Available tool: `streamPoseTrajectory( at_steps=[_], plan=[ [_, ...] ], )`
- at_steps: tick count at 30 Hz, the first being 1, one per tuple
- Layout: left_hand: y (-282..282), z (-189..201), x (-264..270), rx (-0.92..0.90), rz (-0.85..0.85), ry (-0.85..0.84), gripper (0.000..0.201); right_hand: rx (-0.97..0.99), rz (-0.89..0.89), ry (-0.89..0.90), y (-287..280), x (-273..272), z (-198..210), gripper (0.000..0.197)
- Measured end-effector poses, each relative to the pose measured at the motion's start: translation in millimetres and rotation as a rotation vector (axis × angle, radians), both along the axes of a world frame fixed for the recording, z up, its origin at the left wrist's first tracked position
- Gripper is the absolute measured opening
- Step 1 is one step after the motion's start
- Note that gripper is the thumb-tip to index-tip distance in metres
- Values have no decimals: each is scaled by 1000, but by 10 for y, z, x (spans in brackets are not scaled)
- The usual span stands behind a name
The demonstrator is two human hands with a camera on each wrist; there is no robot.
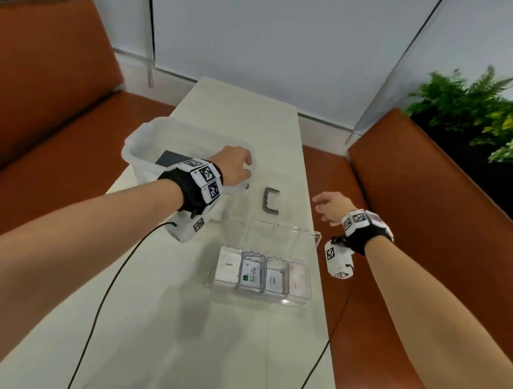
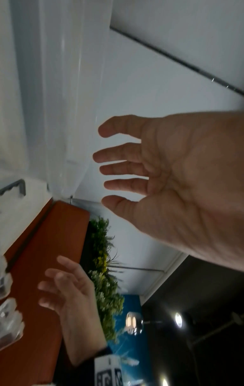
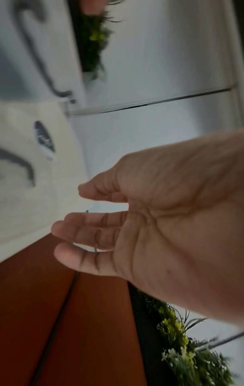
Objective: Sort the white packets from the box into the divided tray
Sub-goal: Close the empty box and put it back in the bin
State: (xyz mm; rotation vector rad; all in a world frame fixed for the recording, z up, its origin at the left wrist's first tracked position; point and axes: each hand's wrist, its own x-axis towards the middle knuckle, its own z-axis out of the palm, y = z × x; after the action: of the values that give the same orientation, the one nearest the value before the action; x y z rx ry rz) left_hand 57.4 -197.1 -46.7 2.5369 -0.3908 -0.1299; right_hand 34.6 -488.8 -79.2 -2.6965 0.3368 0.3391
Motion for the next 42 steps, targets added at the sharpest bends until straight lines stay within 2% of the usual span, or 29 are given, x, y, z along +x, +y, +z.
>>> streamPoseTrajectory(
  at_steps=[4, 8, 12, 18, 23, 25, 30, 34, 38, 42],
  plan=[
    [-322, -134, -45, 150, -6, 38, 47, -169, 227, 118, -173, -135, -514, 53],
    [-369, -221, -59, 237, 60, 84, 35, -188, 324, 210, -256, -185, -845, 60],
    [-348, -238, -57, 249, 74, 83, 37, -128, 175, 201, -259, -161, -996, 54],
    [-367, -196, -63, 274, 84, 90, 43, -31, 20, 213, -247, -141, -1162, 68],
    [-371, -202, -65, 264, 87, 93, 40, -78, 78, 186, -269, -179, -1151, 40],
    [-376, -207, -72, 263, 90, 82, 40, -40, 40, 168, -328, -193, -1159, 35],
    [-388, -209, -78, 279, 87, 85, 38, 103, -197, 190, -417, -255, -1216, 38],
    [-377, -215, -70, 281, 92, 91, 39, 310, -475, 117, -484, -264, -1181, 57],
    [-380, -235, -54, 277, 96, 96, 43, 474, -673, 28, -657, -246, -1010, 31],
    [-376, -252, -42, 281, 90, 96, 42, 443, -544, -78, -795, -51, -714, 36]
  ],
)
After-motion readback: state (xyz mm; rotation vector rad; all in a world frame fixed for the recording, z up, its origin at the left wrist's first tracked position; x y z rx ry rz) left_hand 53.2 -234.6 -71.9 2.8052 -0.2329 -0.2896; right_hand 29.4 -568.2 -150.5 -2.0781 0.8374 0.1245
